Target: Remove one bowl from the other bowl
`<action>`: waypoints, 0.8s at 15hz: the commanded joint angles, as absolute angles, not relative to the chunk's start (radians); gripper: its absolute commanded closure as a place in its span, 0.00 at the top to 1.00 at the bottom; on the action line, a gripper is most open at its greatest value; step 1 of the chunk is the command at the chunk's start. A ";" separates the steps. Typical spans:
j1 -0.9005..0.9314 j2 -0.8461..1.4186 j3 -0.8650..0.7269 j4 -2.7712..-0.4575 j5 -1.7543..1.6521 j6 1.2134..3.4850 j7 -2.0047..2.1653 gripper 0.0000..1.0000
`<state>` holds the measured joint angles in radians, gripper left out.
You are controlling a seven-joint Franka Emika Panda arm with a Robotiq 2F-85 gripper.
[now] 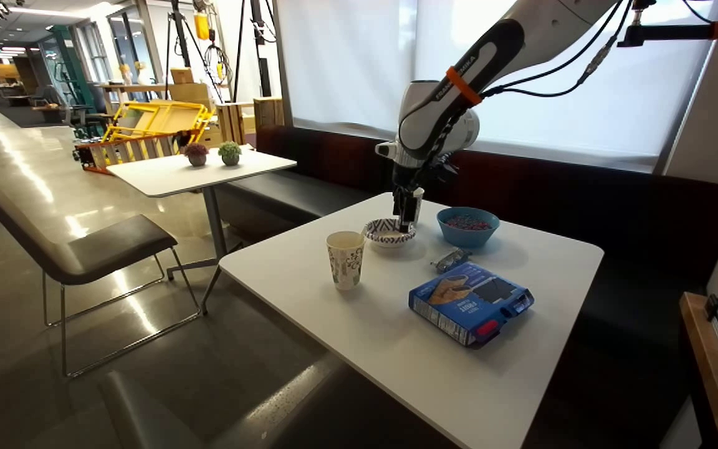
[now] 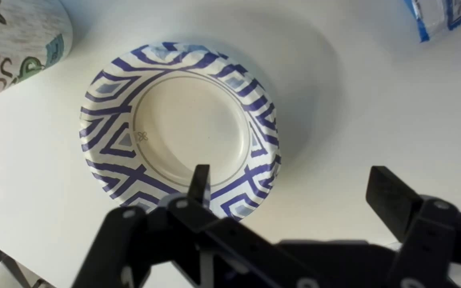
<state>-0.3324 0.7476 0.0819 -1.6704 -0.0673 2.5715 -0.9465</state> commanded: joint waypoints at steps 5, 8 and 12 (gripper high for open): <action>-0.363 0.824 0.117 -1.578 -0.049 2.538 -1.141 1.00; -0.355 0.855 0.108 -1.556 -0.054 2.553 -1.167 0.89; -0.357 0.884 0.110 -1.528 -0.050 2.552 -1.196 0.69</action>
<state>-0.3477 0.8414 0.0987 -1.5795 -0.0673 2.5701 -1.1526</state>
